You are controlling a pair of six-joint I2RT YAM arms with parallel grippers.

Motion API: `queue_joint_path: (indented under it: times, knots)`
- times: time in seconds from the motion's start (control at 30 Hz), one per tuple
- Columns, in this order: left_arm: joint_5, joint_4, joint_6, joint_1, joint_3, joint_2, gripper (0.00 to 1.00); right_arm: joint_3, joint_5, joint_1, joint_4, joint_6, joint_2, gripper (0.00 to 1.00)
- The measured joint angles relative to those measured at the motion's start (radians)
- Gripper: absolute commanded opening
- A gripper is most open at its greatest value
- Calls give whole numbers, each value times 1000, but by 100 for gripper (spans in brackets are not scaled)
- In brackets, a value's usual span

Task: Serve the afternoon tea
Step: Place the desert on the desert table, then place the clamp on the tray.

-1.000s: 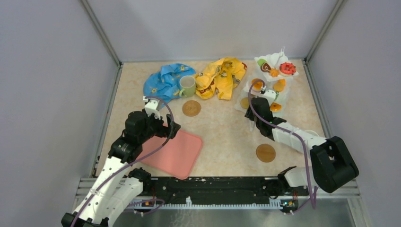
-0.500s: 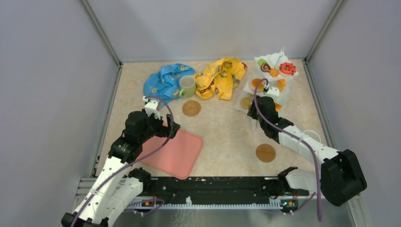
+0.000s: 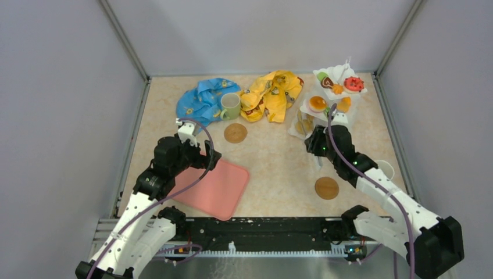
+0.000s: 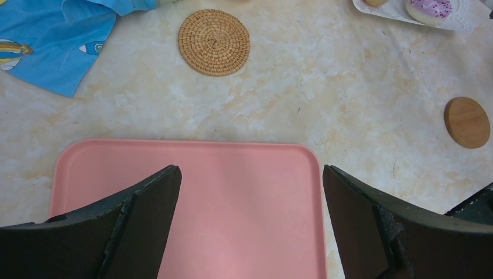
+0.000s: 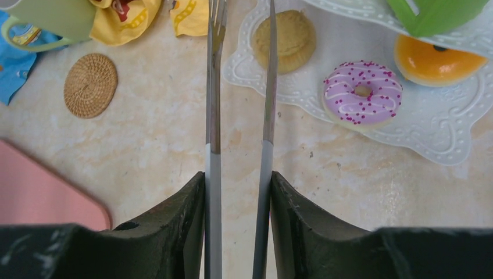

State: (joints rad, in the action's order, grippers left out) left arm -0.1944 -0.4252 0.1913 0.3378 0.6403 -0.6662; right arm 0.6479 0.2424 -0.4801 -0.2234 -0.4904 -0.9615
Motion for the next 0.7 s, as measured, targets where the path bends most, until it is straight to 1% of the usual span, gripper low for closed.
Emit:
queue_joint_path:
  times: [0.17,0.23,0.4,0.7]
  knots:
    - [2,0,0,0,0,-8,99,-26,-51,-24,-53,-5,89,39]
    - [2,0,0,0,0,-9,99,-35,-60,-54,-67,-9,115,39]
    - [9,0,-1,0,0,-9,99,-35,-65,-155,-92,-14,124,39]
    - [29,-1,0,1,0,-9,99,-58,-90,-259,-104,-26,139,39]
